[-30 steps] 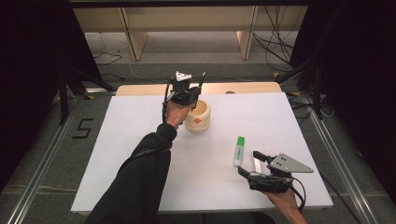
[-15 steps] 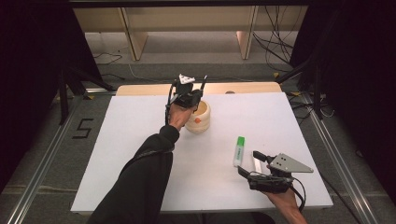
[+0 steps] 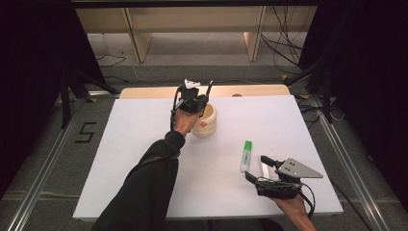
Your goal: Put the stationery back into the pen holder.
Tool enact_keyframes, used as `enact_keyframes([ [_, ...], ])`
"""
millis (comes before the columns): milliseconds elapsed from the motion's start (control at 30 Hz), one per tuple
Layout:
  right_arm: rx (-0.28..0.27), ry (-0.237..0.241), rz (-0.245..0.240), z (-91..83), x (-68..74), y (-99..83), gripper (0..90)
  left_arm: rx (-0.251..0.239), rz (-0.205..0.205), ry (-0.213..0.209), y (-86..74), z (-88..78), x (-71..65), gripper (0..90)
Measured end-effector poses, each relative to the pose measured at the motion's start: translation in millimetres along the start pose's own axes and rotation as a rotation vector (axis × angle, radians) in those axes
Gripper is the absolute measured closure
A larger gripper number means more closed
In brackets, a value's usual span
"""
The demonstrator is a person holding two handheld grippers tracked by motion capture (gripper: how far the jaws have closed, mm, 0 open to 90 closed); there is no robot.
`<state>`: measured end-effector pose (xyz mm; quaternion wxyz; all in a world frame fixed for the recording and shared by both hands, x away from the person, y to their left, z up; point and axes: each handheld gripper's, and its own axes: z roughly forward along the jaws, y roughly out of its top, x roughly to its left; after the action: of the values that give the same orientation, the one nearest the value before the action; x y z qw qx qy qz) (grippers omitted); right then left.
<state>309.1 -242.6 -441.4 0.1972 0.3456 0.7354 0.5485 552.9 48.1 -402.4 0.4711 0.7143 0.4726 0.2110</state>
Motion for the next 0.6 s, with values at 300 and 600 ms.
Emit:
enact_keyframes([
  [300, 0.000, 0.001, 0.001, 0.6, -0.3, -0.2, 19.7, 0.006, -0.019, -0.003, 2.6, -4.0, 0.7, 70.0],
  [600, 0.001, -0.002, 0.001, 0.9, 0.1, -0.2, 19.7, 0.018, -0.054, -0.042, 13.1, -28.4, 3.6, 42.3],
])
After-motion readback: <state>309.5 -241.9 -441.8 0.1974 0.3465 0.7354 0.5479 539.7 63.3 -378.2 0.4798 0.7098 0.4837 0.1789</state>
